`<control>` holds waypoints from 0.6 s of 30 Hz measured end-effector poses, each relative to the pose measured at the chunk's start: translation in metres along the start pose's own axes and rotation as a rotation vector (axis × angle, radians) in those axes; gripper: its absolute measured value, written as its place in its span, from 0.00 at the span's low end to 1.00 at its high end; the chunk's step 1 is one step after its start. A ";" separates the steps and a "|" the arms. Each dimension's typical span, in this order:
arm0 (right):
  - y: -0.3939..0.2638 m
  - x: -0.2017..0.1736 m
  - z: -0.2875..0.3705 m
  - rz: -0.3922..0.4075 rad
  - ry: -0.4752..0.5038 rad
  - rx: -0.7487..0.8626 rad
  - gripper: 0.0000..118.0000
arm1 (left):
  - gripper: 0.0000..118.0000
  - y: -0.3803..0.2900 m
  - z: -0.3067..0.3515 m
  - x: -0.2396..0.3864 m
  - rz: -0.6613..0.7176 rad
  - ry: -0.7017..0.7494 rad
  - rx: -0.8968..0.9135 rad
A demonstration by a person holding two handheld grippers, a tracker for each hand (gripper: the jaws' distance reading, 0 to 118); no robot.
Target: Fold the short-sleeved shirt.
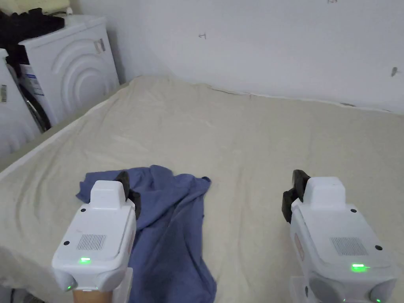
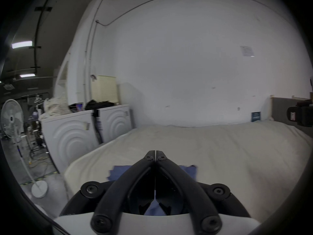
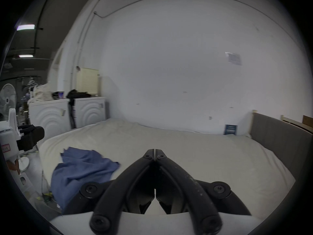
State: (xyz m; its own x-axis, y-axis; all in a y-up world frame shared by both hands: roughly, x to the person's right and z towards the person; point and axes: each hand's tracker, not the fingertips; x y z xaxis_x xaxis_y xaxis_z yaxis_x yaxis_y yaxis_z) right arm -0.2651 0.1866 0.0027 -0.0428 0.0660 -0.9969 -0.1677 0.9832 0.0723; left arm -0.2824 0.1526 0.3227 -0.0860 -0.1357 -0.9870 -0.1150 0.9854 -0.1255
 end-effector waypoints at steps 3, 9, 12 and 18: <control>0.001 -0.037 -0.011 -0.007 0.073 -0.002 0.01 | 0.00 -0.005 0.005 -0.041 0.003 0.077 -0.020; 0.001 -0.086 -0.022 -0.007 0.163 -0.014 0.01 | 0.00 -0.013 0.016 -0.091 0.000 0.156 -0.047; 0.001 -0.095 -0.023 -0.004 0.186 -0.015 0.01 | 0.00 -0.014 0.016 -0.098 0.009 0.169 -0.060; 0.000 -0.084 -0.022 0.011 0.179 -0.013 0.01 | 0.00 -0.013 -0.016 -0.086 0.062 0.100 -0.156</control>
State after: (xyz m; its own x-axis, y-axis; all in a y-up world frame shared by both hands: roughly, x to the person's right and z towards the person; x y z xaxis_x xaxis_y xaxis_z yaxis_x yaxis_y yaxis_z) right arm -0.2833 0.1769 0.0867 -0.2193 0.0442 -0.9747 -0.1792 0.9802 0.0848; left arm -0.2889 0.1501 0.4107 -0.1945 -0.0921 -0.9766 -0.2575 0.9655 -0.0398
